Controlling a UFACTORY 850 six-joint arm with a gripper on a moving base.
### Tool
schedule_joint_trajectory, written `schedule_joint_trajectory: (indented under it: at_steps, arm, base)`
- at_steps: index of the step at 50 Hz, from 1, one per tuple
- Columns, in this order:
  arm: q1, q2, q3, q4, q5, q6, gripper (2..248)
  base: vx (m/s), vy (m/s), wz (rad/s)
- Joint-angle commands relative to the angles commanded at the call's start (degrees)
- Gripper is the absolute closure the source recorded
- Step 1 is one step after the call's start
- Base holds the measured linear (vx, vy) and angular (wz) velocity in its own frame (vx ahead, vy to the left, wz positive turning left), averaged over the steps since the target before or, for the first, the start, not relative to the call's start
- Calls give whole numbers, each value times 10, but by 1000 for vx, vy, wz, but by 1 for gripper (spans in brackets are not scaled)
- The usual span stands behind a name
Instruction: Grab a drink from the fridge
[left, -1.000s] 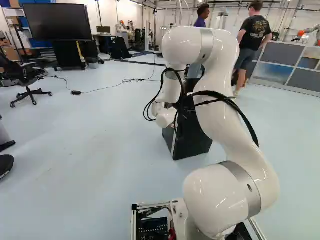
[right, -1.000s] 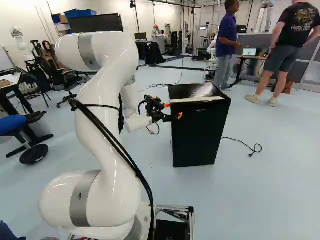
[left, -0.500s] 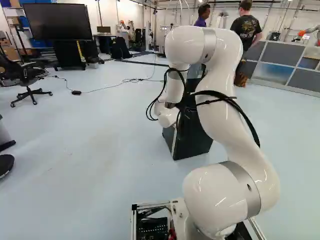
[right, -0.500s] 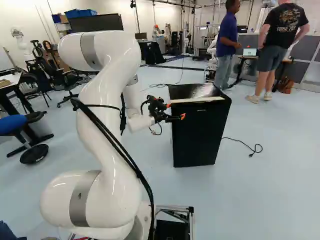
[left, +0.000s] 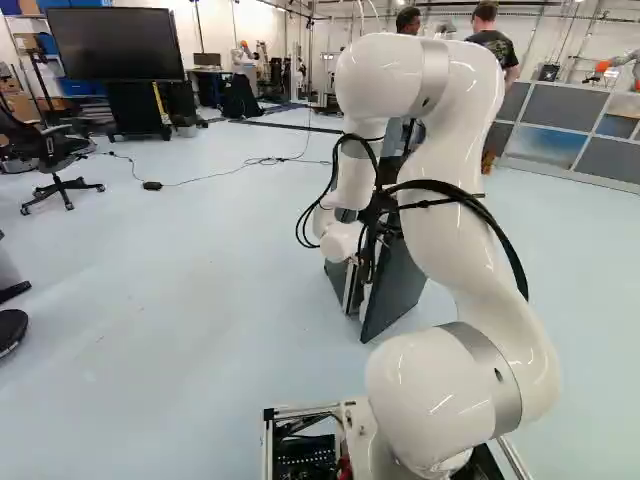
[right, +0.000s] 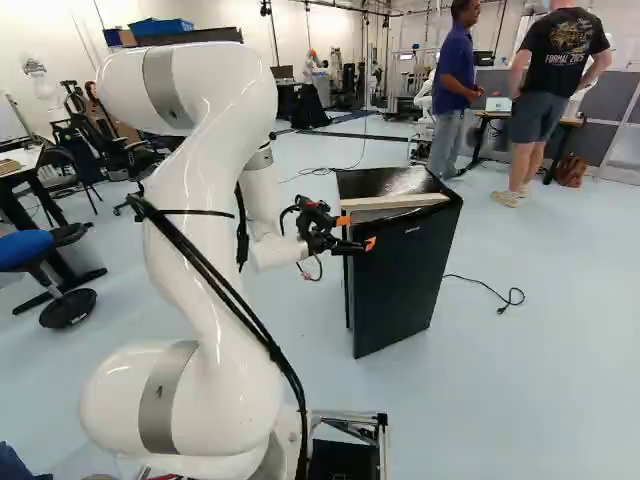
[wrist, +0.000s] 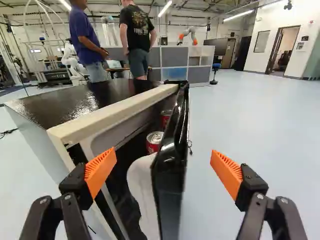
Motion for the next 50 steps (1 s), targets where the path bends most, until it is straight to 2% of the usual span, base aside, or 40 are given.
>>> schedule_joint_trajectory:
  at_steps: [28, 50]
  arm:
    - [1, 51, 88, 31, 3, 0, 3]
    - [-29, 75, 130, 43, 10, 0, 3]
  base:
    - [0, 0, 0]
    - [0, 0, 0]
